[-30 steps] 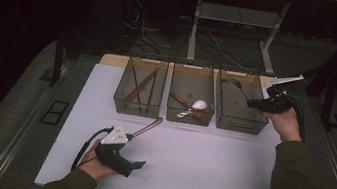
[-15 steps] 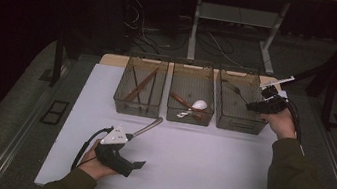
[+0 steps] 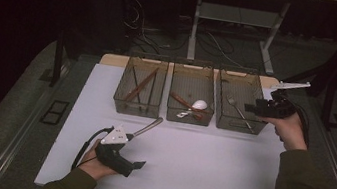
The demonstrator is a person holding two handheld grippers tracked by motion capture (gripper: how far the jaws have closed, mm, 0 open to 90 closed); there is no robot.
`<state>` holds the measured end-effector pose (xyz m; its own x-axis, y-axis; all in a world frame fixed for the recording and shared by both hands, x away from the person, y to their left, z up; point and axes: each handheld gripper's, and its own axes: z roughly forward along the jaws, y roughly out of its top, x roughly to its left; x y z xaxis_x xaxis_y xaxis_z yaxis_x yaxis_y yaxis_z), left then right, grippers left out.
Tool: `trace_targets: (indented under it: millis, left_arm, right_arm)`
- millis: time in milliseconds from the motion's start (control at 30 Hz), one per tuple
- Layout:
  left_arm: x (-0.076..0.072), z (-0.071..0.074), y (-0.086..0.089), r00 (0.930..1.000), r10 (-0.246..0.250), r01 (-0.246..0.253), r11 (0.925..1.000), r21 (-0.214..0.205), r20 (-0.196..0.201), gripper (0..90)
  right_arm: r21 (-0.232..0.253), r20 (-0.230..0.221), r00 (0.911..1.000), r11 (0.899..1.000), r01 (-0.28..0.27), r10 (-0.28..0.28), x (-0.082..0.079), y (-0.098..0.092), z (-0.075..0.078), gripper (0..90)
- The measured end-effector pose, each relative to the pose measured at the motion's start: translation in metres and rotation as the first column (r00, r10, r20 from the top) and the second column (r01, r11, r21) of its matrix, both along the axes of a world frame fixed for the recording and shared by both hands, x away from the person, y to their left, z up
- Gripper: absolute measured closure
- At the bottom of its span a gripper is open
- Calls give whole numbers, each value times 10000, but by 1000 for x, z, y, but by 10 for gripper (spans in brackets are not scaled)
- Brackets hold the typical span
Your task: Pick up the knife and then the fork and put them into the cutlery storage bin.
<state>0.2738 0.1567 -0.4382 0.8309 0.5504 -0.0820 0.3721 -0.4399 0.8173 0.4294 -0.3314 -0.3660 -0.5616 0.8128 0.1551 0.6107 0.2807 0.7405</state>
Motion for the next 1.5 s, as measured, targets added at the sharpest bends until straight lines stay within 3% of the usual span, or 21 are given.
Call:
trace_targets:
  millis: [133,367,800,1067,1200,1500]
  left_arm:
    - [1,0,1,9999,98,-98,10000,-1,-71,0]
    - [2,1,2,9999,131,-131,9999,42,-57,0]
    - [6,6,5,9993,385,-385,9991,200,34,30]
    - [13,10,9,9987,501,-501,9984,264,-13,152]
    - [19,12,10,9982,586,-583,9975,396,-79,232]
    - [45,9,10,9949,942,-907,9918,905,-356,440]
  right_arm:
    - [-177,605,9982,9998,-33,43,-20,6,5,247]
    - [301,1261,9920,9995,-50,11,-49,14,3,175]
    - [420,1457,9889,9984,-368,303,-100,30,-29,141]
    - [387,1551,9869,9979,-515,449,-127,33,-48,141]
    - [657,1520,9880,9971,-390,286,-139,32,-57,141]
    - [802,1384,9892,9950,-600,485,-161,34,-70,141]
